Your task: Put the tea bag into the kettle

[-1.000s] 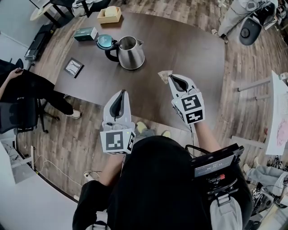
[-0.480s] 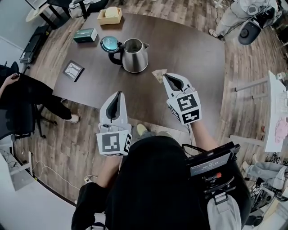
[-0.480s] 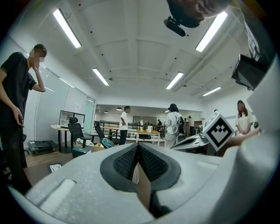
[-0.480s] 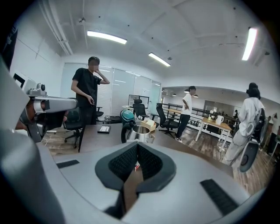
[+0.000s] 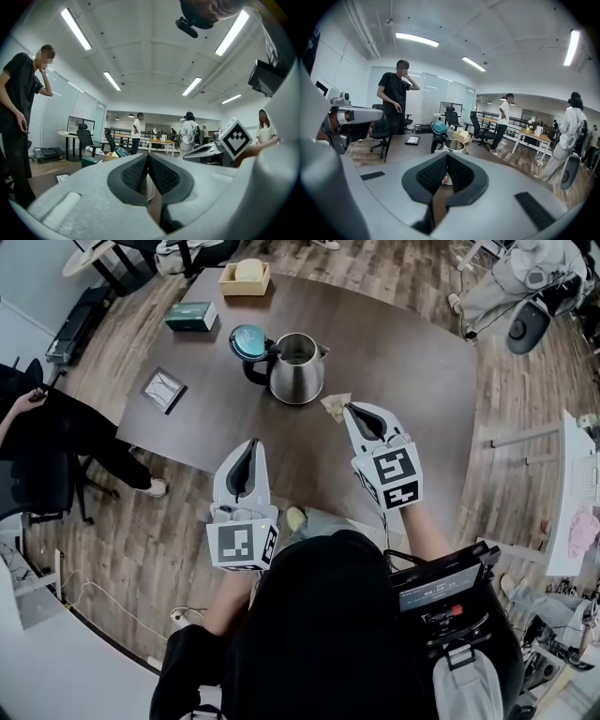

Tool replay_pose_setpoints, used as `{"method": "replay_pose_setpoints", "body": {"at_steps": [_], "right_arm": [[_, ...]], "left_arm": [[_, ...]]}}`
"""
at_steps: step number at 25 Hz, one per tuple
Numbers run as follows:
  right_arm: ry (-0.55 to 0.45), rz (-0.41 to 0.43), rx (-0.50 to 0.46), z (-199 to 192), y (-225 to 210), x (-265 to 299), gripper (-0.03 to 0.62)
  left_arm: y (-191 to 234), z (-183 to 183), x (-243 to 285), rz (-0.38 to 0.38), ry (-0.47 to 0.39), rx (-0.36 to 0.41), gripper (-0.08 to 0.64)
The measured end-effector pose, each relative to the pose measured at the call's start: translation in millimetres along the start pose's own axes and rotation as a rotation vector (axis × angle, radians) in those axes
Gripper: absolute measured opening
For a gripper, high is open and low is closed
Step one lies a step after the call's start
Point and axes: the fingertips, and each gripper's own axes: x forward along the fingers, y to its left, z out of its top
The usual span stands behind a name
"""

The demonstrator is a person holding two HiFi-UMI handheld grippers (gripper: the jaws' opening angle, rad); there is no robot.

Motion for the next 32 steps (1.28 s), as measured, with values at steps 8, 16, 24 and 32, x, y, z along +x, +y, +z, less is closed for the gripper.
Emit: {"method": "replay_pose_setpoints", "body": {"at_steps": [8, 16, 24, 32], "right_arm": [[-0.033, 0.034, -0.027, 32.5, -19.4, 33.7, 0.008], [-0.085, 0.079, -0.064, 70.1, -39.0, 71.3, 0.008], [-0.145, 0.113, -0.069, 103.9, -41.2, 96.3, 0.008], [-0.126, 0.135, -0.058, 98.8, -39.6, 120.0, 0.008]], "left_arm": [[19.3, 8.3, 34.8, 0.020, 0.005, 0.009, 0.003], [24.2, 8.3, 69.9, 0.014, 0.031, 0.014, 0.003], [36.7, 8.6, 86.1, 0.033, 0.048, 0.024, 0.003], [43.5, 7.1, 94.0, 0.041, 0.063, 0.024, 0.003]]}}
